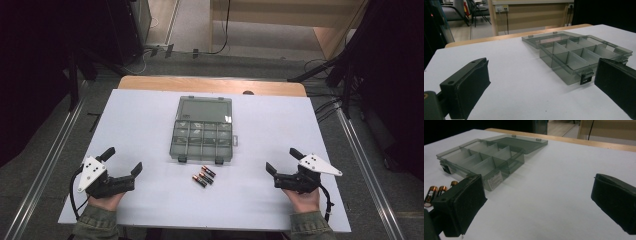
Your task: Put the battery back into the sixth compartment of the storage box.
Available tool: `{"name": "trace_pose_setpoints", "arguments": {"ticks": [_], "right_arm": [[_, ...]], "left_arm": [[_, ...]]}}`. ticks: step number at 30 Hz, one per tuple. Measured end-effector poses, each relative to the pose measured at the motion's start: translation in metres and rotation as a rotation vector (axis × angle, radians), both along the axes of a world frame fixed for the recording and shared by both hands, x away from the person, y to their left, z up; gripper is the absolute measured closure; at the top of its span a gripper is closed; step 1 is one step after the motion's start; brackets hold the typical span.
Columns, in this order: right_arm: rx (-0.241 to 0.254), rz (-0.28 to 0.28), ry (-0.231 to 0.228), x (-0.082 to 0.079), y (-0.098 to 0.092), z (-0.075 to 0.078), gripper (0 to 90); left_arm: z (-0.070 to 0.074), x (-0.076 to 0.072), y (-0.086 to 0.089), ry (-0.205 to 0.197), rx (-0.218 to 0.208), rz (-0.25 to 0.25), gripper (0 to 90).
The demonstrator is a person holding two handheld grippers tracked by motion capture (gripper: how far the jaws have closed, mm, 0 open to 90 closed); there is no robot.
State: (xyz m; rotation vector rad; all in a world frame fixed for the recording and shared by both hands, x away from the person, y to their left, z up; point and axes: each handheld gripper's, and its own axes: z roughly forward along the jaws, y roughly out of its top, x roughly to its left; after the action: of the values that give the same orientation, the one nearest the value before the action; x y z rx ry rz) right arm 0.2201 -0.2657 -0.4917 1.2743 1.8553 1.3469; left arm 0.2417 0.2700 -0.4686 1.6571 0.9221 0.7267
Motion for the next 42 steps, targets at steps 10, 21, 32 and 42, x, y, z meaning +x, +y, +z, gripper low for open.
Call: {"name": "trace_pose_setpoints", "arguments": {"ticks": [10, 21, 32, 42], "right_arm": [[-0.024, 0.017, 0.015, 0.0, 0.003, -0.001, 0.3], [-0.029, 0.032, 0.068, 0.003, 0.008, -0.006, 1.0], [-0.087, 0.092, 0.116, 0.009, 0.029, 0.004, 1.2], [-0.164, 0.18, 0.168, 0.018, 0.058, 0.01, 3.6]], "left_arm": [[-0.001, 0.002, -0.001, 0.008, 0.005, -0.008, 0.0], [-0.003, 0.002, -0.004, 0.014, 0.025, -0.016, 0.0], [-0.004, 0.005, -0.006, 0.023, 0.009, -0.035, 0.0], [-0.003, 0.007, -0.003, 0.022, -0.012, -0.032, 0.0]]}}
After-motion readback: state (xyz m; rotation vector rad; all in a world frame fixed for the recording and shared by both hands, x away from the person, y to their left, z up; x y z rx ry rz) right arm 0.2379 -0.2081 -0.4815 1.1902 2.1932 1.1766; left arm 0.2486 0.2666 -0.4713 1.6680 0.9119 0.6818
